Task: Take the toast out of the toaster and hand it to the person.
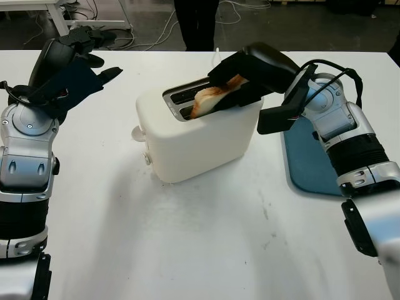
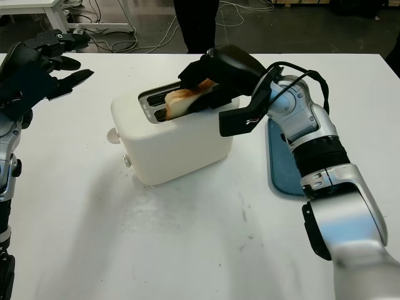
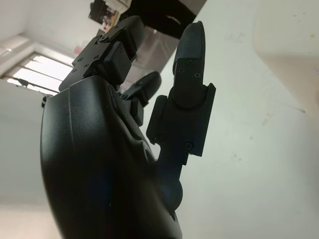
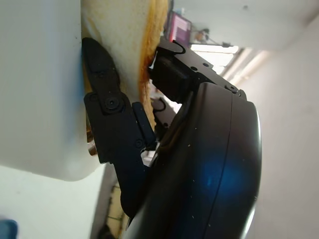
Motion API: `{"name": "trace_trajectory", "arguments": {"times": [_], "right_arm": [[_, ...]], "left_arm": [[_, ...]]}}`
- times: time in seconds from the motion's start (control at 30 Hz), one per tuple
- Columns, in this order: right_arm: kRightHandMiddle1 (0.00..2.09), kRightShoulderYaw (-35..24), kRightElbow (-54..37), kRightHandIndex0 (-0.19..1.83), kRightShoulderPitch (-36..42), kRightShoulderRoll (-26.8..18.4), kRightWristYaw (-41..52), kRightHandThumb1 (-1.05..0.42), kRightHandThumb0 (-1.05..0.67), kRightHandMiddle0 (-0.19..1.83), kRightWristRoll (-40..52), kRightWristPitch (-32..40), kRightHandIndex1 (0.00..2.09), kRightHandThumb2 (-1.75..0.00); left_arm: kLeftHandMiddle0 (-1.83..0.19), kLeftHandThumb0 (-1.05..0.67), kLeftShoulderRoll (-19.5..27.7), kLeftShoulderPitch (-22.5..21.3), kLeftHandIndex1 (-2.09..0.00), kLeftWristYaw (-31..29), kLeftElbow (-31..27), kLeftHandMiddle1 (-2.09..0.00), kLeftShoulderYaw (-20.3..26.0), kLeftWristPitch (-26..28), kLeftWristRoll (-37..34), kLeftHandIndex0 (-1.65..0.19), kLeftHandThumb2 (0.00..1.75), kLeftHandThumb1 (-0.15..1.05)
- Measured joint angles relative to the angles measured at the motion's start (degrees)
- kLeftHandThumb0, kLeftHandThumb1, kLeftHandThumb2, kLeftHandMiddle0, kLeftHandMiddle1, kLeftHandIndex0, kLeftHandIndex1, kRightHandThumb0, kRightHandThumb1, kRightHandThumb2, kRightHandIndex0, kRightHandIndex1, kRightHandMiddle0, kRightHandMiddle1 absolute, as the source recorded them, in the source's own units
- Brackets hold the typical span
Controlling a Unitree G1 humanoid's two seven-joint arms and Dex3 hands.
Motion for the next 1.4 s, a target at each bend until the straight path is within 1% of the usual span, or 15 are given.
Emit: {"name": "trace_trajectory", "arguments": {"times": [0.07,0.13,0.17,0.23,0.27,0.4,0.53,0.57,0.73,0.87,0.93,1.07,1.2,1.3,1.4], "right_arm": [[1.23,0.7,-0.2,1.2,-0.2,-0.3,-2.1,-0.91,-0.6,1.05,-2.3,-0.1,1.56,-0.03],[1.38,1.4,-0.3,1.19,-0.3,-0.7,-4.3,-0.92,-0.59,1.02,-4.0,-0.5,1.66,-0.21],[1.52,1.6,-0.3,1.18,-0.3,-0.8,-5.6,-0.92,-0.59,0.98,-5.0,-1.0,1.7,-0.28],[1.69,1.8,-0.1,1.18,-0.3,-1.0,-8.6,-0.92,-0.56,0.94,-6.5,-1.9,1.74,-0.36],[1.72,2.0,0.3,1.18,-0.3,-1.1,-10.2,-0.92,-0.55,0.93,-7.2,-2.6,1.74,-0.38],[1.74,1.7,2.4,1.13,-0.2,-1.2,-14.1,-0.92,-0.5,0.87,-7.7,-4.6,1.75,-0.4],[1.75,-0.9,5.1,1.09,-0.6,-1.2,-15.2,-0.92,-0.47,0.82,-4.8,-5.3,1.75,-0.39],[1.75,-1.9,6.0,1.05,-1.0,-1.2,-14.6,-0.92,-0.46,0.78,-3.2,-5.2,1.75,-0.42],[1.75,-8.0,14.2,0.94,-6.7,-1.1,-9.0,-0.92,-0.44,0.69,7.4,-3.7,1.75,-0.4],[1.75,-12.7,20.9,1.01,-11.2,-1.2,-4.5,-0.92,-0.44,0.77,14.2,-2.4,1.75,-0.39],[1.75,-15.3,23.2,1.03,-12.7,-1.1,-2.1,-0.92,-0.45,0.8,17.5,-0.4,1.75,-0.36],[1.75,-20.7,25.0,1.11,-14.7,-0.8,0.7,-0.92,-0.53,0.91,24.2,8.5,1.75,-0.3],[1.75,-24.8,25.0,1.14,-15.3,-0.3,-2.6,-0.92,-0.52,0.94,27.8,16.6,1.75,-0.34],[1.75,-25.1,26.4,1.1,-15.4,0.0,-8.7,-0.92,-0.46,0.89,26.9,18.3,1.75,-0.36],[1.75,-23.3,29.7,1.01,-15.4,0.6,-16.4,-0.92,-0.36,0.72,23.2,18.7,1.75,-0.41]], "left_arm": [[-0.26,-0.43,0.0,0.0,-0.29,0.0,0.0,-0.84,0.0,0.0,0.0,-0.47,0.16,0.92],[-0.26,-0.44,0.0,0.0,-0.29,0.0,0.0,-0.84,0.0,0.0,0.0,-0.47,0.16,0.92],[-0.26,-0.45,0.0,0.0,-0.28,0.0,0.0,-0.84,0.0,0.0,0.0,-0.47,0.17,0.92],[-0.27,-0.43,0.0,0.0,-0.28,0.0,0.0,-0.84,0.0,0.0,0.3,-0.47,0.17,0.92],[-0.27,-0.42,0.0,0.0,-0.28,0.0,0.0,-0.84,0.0,0.0,0.6,-0.47,0.17,0.92],[-0.27,-0.48,0.0,0.0,-0.27,0.0,0.0,-0.84,0.0,0.0,0.9,-0.47,0.17,0.92],[-0.26,-0.49,0.0,0.0,-0.27,0.0,0.0,-0.83,0.0,0.0,0.8,-0.47,0.17,0.92],[-0.26,-0.49,0.0,0.0,-0.27,0.0,0.0,-0.83,0.0,0.0,0.8,-0.47,0.17,0.92],[-0.27,-0.49,0.0,0.0,-0.27,0.0,0.0,-0.84,0.0,0.0,0.8,-0.47,0.18,0.92],[-0.27,-0.47,-0.1,0.0,-0.27,0.0,0.0,-0.84,0.1,0.0,0.8,-0.48,0.18,0.92],[-0.28,-0.47,-0.1,0.0,-0.27,0.0,-0.1,-0.85,0.1,0.0,0.9,-0.48,0.18,0.92],[-0.28,-0.47,-0.1,0.0,-0.26,0.0,0.0,-0.85,0.1,0.0,0.9,-0.48,0.18,0.92],[-0.28,-0.47,-0.1,0.0,-0.26,0.0,0.0,-0.85,0.1,0.0,0.9,-0.48,0.18,0.92],[-0.27,-0.45,-0.1,0.0,-0.26,0.0,0.0,-0.85,0.1,0.0,0.9,-0.48,0.18,0.92],[-0.27,-0.45,-0.1,0.0,-0.25,0.0,-0.1,-0.84,0.1,0.2,0.9,-0.48,0.18,0.92]]}}
